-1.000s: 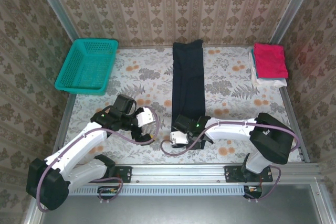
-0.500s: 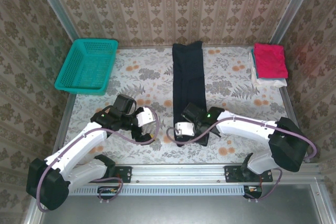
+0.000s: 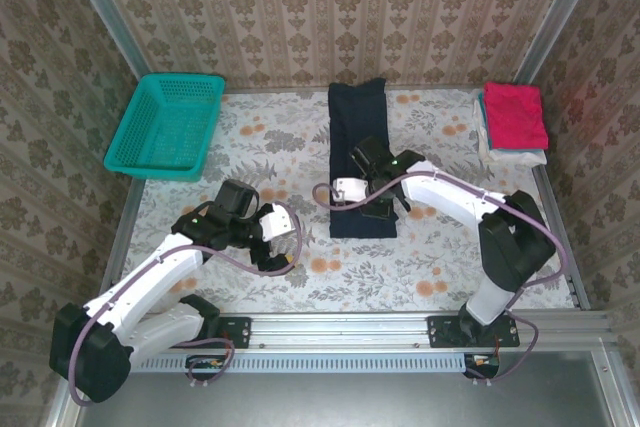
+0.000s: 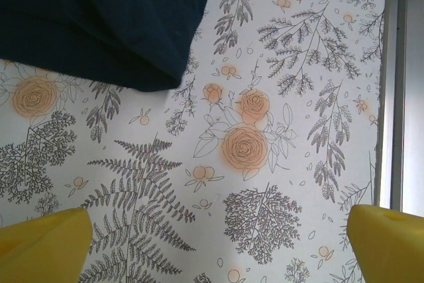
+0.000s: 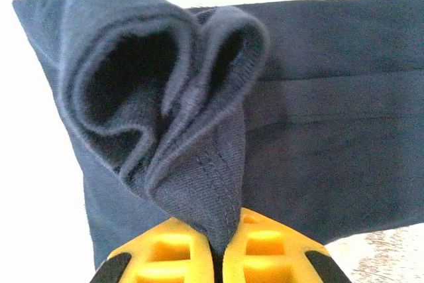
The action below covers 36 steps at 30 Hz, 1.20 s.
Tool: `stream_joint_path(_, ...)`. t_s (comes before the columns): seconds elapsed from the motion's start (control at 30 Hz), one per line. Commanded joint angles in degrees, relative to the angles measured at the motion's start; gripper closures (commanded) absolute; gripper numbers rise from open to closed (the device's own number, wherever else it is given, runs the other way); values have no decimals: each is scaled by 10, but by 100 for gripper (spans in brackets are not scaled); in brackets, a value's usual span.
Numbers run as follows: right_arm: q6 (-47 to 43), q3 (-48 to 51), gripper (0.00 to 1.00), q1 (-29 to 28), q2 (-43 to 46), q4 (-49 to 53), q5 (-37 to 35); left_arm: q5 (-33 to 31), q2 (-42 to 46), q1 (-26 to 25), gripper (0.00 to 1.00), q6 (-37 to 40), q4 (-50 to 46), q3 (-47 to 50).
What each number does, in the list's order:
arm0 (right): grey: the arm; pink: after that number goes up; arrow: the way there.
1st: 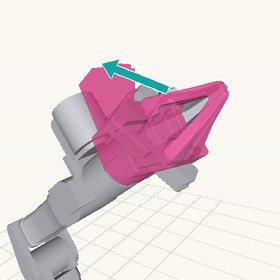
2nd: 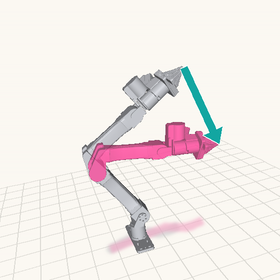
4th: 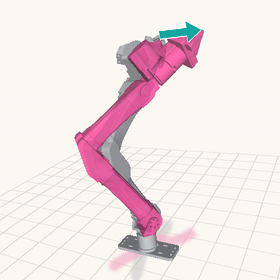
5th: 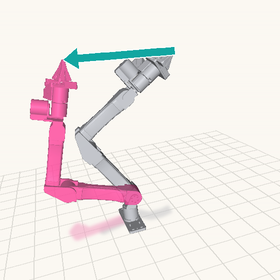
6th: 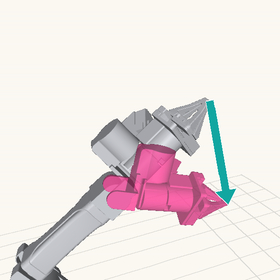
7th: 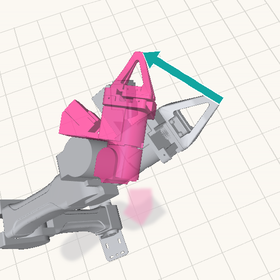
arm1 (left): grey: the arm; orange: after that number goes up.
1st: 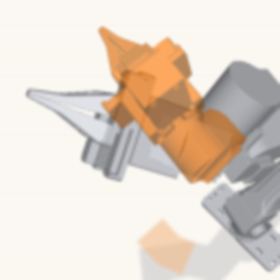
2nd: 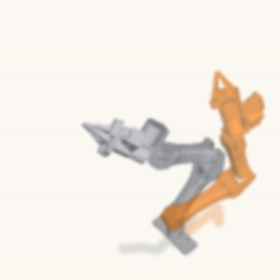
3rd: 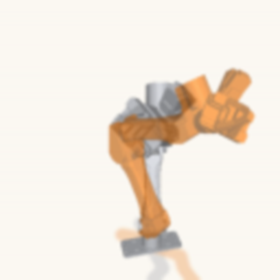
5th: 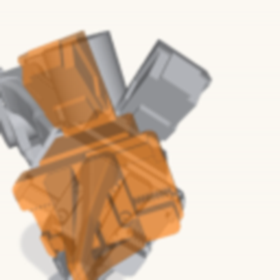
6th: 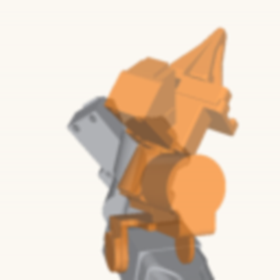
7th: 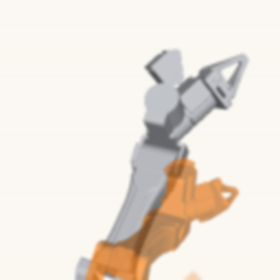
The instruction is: Fold and stack the t-shirts
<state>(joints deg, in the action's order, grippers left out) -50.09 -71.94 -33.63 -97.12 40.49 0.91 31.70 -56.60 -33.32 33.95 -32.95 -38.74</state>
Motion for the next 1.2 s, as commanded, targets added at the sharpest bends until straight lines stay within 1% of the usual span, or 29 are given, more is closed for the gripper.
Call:
stream_joint_path(0.0,-47,-51,100,16,-34,-7,-25,11,7,2,0,9,2,5)
stream_joint_path(0.23,-69,-121,100,35,-102,-16,-27,11,8,2,0,9,2,7)
stream_joint_path(0.43,-84,-160,100,49,-137,-22,-31,10,7,3,0,9,3,7)
stream_joint_path(0.87,-97,-204,100,73,-190,-43,-26,10,3,5,0,9,3,7)
stream_joint_path(1.17,-100,-221,100,79,-220,-45,-27,10,1,8,0,9,3,7)
